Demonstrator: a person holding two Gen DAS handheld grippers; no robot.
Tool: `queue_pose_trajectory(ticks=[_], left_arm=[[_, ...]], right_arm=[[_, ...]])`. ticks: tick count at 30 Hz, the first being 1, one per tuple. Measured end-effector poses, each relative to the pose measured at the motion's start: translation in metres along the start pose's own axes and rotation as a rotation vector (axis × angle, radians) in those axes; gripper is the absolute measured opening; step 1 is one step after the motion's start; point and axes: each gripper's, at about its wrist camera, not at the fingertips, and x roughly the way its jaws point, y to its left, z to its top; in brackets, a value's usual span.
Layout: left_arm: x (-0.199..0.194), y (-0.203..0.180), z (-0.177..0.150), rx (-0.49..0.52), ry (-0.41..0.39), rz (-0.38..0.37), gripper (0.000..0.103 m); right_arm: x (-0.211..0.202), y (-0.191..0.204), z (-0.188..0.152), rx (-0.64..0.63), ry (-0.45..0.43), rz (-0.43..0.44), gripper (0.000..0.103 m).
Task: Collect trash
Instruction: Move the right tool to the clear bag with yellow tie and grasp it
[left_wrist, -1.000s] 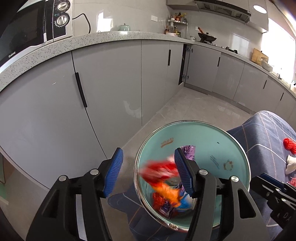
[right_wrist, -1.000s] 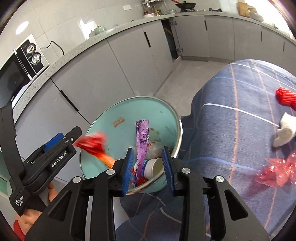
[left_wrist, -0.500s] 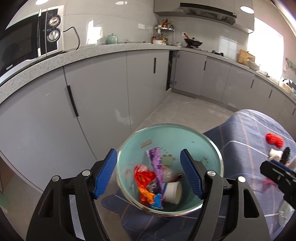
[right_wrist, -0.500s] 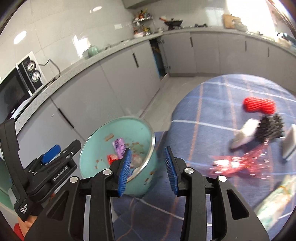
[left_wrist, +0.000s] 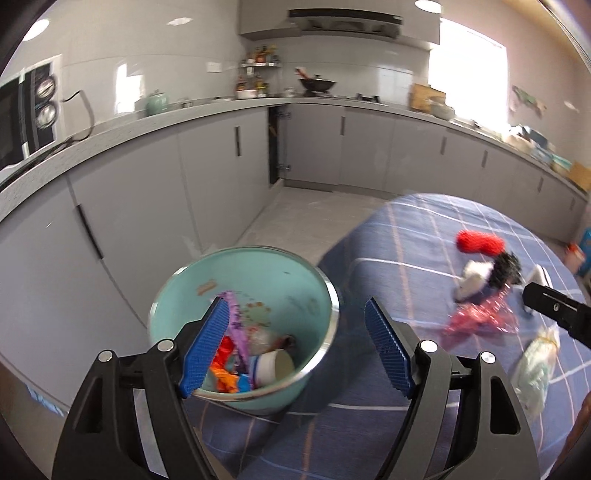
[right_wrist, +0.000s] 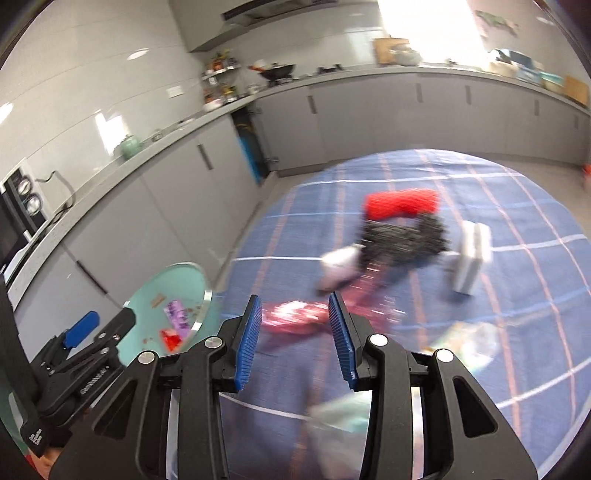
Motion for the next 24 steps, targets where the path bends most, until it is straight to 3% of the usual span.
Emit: queue_pose_trajectory(ticks=[7, 12, 14, 24], left_arm=[[-0.003, -0.040, -0.011, 0.070, 0.015, -0.125, 0.077], [-0.005, -0.067, -0.015, 0.138, 0.010, -0.148, 0.078], [-0.005, -0.073, -0.018, 0.149, 0.016, -0.163, 0.079], [-0.005, -0.088, -0.024, 0.183, 0.032, -0.181, 0.081]], right_arm=[[-0.023, -0.052, -0.011, 0.127, -0.001, -0.062, 0.043], [-0.033, -0.073, -0.022, 0.165, 0.008, -0.101, 0.044], [-0.036, -0.082, -0.028, 0.203, 0.019, -0.110, 0.050], [-0.013, -0.083, -0.041, 0.302, 0.119, -0.052, 0.055]])
